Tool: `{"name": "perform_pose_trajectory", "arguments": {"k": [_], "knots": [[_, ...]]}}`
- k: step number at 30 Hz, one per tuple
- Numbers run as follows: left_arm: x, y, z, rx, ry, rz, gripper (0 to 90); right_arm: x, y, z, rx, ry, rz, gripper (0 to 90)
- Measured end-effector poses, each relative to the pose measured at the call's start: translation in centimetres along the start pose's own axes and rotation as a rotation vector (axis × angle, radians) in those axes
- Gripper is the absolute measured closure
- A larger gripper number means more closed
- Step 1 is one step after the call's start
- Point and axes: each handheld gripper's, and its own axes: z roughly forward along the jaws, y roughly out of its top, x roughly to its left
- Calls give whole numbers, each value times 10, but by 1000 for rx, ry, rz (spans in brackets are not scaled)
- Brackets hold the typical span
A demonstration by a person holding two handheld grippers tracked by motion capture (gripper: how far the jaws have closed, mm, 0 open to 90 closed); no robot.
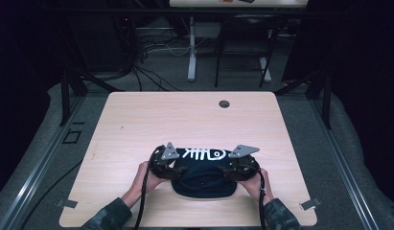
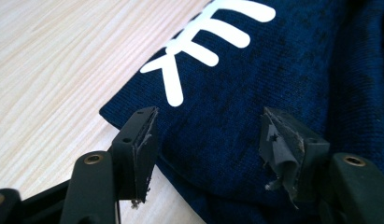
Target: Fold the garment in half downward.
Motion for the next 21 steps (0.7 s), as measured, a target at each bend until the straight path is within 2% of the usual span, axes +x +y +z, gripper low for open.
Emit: {"name": "perform_pose_trajectory", "arguments": {"k": [4, 7, 12, 14, 18, 21], "knots": [[-4, -4, -3, -6, -14, 1, 350, 5, -8, 2, 42, 21, -15, 265], [-4, -8, 0, 10, -25, 3, 323, 8, -14, 4, 80, 37, -43, 210], [-3, -19, 10, 34, -60, -10, 209, 11, -19, 10, 110, 46, -71, 177], [-2, -22, 12, 34, -70, -16, 188, 13, -22, 11, 110, 35, -82, 158], [-3, -24, 13, 35, -58, 7, 159, 17, -25, 12, 99, 12, -110, 153], [0, -25, 15, 31, -68, 0, 152, 17, -27, 12, 96, 16, -93, 158]]}}
